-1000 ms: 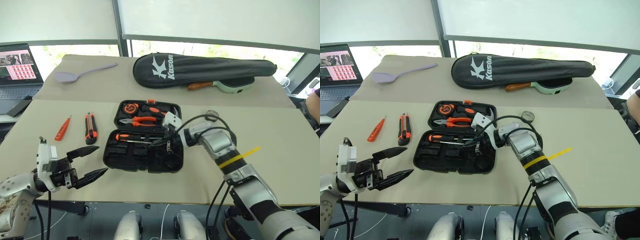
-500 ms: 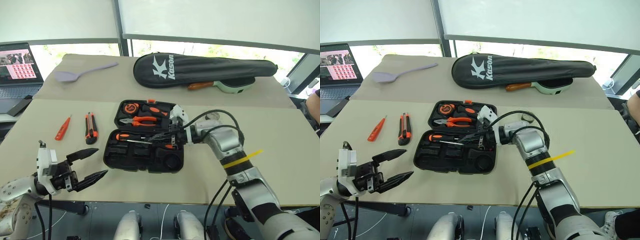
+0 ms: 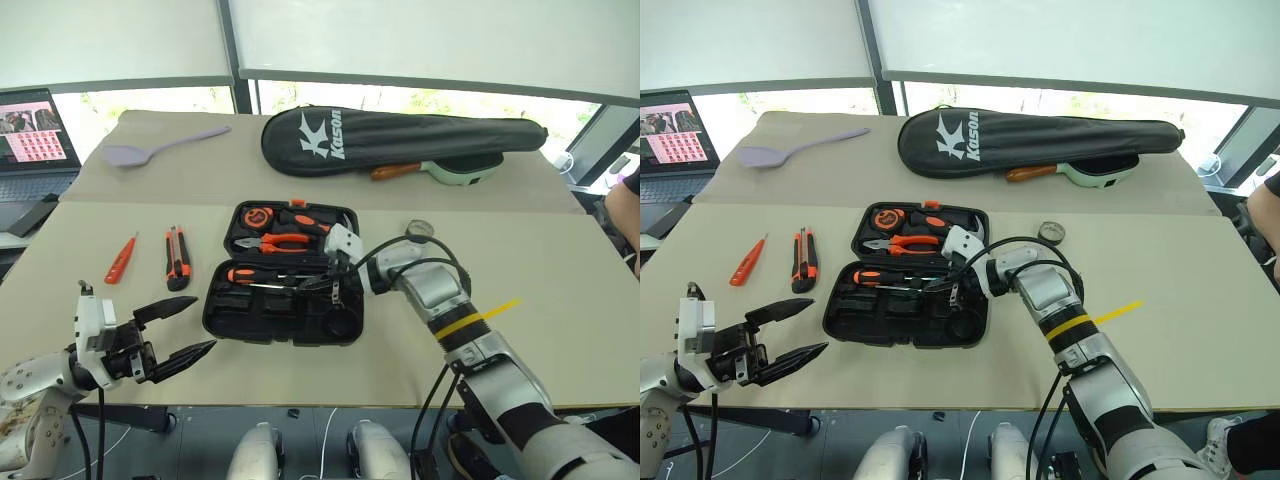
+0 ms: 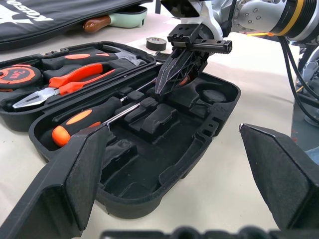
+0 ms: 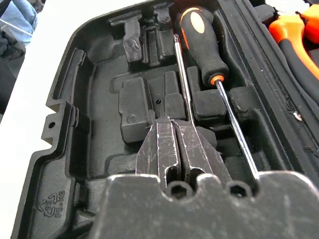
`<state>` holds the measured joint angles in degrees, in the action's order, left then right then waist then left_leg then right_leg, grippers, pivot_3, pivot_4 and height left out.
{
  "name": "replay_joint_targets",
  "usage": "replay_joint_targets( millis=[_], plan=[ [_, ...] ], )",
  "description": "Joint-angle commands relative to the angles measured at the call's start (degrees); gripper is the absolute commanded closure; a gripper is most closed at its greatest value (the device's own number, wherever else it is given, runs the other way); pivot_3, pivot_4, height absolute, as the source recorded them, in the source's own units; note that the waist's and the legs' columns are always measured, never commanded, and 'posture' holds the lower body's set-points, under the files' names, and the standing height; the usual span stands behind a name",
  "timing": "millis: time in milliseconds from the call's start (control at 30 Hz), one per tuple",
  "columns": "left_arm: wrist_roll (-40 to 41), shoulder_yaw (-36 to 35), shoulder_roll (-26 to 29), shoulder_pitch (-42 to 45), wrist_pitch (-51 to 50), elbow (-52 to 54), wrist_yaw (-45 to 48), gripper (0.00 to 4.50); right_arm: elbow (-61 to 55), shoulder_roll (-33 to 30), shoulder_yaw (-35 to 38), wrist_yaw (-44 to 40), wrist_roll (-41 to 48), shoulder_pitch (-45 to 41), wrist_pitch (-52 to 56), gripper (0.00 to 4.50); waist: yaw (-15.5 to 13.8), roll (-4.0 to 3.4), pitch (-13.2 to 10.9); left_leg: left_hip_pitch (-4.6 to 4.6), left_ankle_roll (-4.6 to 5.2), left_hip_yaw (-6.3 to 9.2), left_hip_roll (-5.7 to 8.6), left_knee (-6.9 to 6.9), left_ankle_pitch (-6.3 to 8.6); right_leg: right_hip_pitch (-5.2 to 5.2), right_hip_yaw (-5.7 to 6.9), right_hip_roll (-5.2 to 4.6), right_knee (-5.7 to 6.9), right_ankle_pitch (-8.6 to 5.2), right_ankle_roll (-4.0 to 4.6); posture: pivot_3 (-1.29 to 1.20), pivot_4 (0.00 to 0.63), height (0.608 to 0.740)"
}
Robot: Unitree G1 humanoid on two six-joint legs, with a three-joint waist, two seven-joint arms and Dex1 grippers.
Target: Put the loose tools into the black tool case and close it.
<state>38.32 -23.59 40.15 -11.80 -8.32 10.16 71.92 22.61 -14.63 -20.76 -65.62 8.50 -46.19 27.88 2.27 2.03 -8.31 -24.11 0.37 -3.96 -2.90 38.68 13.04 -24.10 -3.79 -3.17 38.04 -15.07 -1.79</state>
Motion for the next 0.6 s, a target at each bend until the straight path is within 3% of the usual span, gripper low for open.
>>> replay_joint_targets(
  millis=[33,267,433,600],
  plan=[
    [0.28,-0.98,0.07,-0.42,0.37,1.24,-0.80,0.00,-4.37,-0.08,3.00,-1.28,3.35,1.33,-0.59,4.46,0.08,0.00,0.00,-0.01,0.00,0.02,0.00,0.00,0.00,-0.01,0.00,0.00,0.00,0.00,0.00,0.00,0.150,0.740],
    [0.57,-6.99,-0.67,-4.46,1.20,-0.21,-4.29,0.00,-17.67,-6.12,14.58,-4.81,12.87,8.85,-6.79,4.46,-0.16,0.00,-0.04,-0.17,0.00,0.31,0.02,-0.03,0.01,-0.08,0.01,-0.12,-0.11,-0.01,-0.04,0.00,0.150,0.740],
    [-1.13,-16.99,-2.14,-10.46,-0.06,-6.63,-12.43,0.00,-28.78,-13.06,21.46,-6.73,17.45,22.72,-10.64,2.99,-0.36,0.04,-0.02,-0.10,0.00,0.32,0.02,-0.15,0.01,-0.01,0.03,-0.14,-0.27,-0.02,-0.05,0.00,0.150,0.740],
    [-2.52,-23.30,-4.33,-16.29,-2.09,-8.30,-20.81,0.00,-30.24,-13.35,27.22,-3.47,15.77,33.20,-23.34,1.28,0.18,0.09,-0.04,-0.03,0.00,0.26,0.05,-0.24,0.01,0.00,-0.03,-0.11,-0.32,-0.03,-0.05,0.00,0.150,0.740]
  ],
)
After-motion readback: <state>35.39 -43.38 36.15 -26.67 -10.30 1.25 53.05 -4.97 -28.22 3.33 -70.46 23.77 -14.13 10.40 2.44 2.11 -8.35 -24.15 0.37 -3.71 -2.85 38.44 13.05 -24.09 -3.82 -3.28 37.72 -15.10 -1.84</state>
